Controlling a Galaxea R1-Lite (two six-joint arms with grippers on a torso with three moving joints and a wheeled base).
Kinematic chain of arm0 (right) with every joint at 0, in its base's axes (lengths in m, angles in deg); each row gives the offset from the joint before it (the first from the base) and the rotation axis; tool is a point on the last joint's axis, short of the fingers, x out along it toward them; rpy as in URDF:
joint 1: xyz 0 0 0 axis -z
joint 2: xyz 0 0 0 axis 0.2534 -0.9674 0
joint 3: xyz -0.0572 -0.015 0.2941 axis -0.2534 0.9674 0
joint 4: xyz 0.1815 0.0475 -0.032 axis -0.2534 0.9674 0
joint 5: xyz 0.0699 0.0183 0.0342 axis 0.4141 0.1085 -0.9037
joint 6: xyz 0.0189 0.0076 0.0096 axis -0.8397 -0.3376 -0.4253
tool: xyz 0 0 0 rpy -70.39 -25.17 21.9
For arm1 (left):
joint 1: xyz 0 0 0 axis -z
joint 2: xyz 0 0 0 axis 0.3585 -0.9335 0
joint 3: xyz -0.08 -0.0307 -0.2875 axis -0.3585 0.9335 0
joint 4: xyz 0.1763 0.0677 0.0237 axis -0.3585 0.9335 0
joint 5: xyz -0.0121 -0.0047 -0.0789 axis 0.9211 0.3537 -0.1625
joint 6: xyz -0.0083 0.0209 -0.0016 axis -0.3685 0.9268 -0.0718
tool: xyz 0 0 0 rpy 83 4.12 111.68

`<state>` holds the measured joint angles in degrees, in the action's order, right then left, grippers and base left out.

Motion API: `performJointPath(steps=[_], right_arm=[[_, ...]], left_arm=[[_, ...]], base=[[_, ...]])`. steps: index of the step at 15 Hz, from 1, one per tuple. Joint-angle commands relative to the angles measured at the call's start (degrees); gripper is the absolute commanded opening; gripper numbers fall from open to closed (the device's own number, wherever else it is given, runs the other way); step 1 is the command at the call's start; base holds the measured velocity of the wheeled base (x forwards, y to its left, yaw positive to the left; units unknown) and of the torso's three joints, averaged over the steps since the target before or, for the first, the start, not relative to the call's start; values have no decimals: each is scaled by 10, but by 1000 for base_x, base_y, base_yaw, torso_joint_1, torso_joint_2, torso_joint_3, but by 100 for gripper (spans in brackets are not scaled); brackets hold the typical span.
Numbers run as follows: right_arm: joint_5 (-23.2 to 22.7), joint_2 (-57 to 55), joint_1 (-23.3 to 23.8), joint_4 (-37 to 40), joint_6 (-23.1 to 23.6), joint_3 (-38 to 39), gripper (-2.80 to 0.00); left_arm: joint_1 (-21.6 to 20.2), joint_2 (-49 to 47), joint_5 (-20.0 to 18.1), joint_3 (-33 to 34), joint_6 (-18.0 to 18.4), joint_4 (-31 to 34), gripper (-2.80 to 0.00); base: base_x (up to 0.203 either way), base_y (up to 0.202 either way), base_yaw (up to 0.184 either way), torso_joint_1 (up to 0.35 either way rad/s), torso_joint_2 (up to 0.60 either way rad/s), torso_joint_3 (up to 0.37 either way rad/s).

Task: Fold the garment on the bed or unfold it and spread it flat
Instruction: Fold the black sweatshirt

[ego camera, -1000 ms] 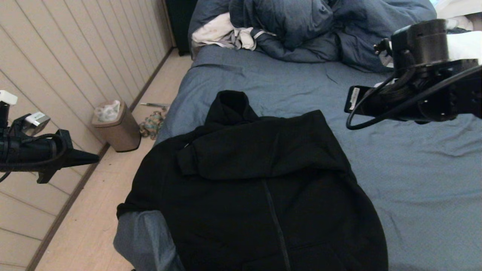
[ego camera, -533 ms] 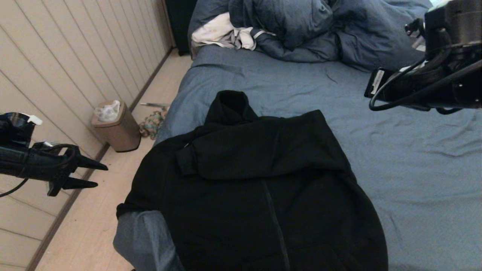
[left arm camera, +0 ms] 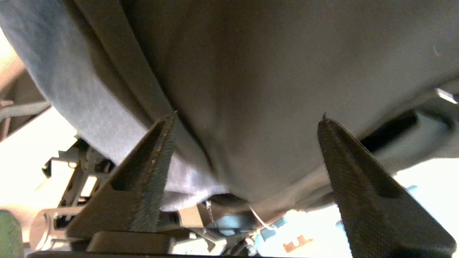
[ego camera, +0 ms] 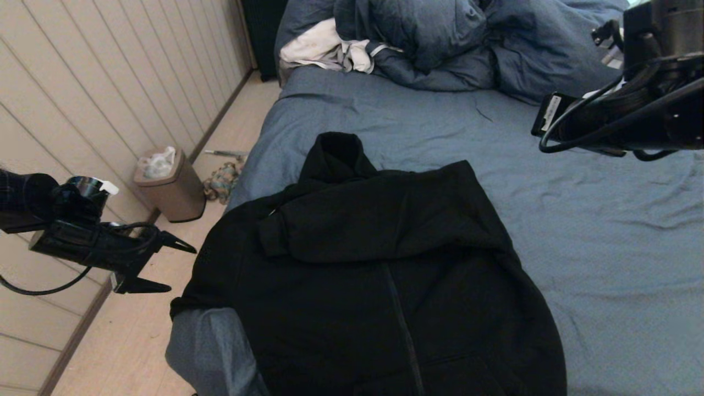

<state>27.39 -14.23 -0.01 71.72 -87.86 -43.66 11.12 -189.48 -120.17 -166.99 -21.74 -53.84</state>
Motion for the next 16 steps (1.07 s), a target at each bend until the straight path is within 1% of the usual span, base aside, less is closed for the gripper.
performJointPath(steps=[1, 3, 5, 10, 11, 12, 13, 15, 16], right_arm=[[1, -13, -2, 0, -1, -8, -280], [1, -20, -3, 0, -1, -20, -280], [1, -26, -5, 0, -1, -23, -280], [2, -32, -5, 0, -1, -23, -280], [2, -32, -4, 0, -1, -26, -280], [2, -32, -4, 0, -2, -31, -280], [4, -32, -2, 1, -1, -33, -280], [5, -32, -2, 2, 0, -51, -280], [5, -34, -2, 7, 0, -60, -280]], left_arm=[[15, -15, 0, 7, -3, 1, 0], [24, -24, 2, 7, -3, -6, 0], [34, -42, 3, -7, -4, -7, 0], [35, -50, 3, -24, -5, -12, 0], [39, -50, 3, -33, -11, -9, -210], [42, -49, 3, -36, -13, -10, -280], [43, -50, 3, -38, -15, -9, -280], [43, -51, 3, -46, -30, -7, -280], [43, -49, 3, -46, -30, -7, -280]], base=[[0, 0, 0, 0, 0, 0], [0, 0, 0, 0, 0, 0], [0, 0, 0, 0, 0, 0], [0, 0, 0, 0, 0, 0], [0, 0, 0, 0, 0, 0], [0, 0, 0, 0, 0, 0], [0, 0, 0, 0, 0, 0], [0, 0, 0, 0, 0, 0], [0, 0, 0, 0, 0, 0]])
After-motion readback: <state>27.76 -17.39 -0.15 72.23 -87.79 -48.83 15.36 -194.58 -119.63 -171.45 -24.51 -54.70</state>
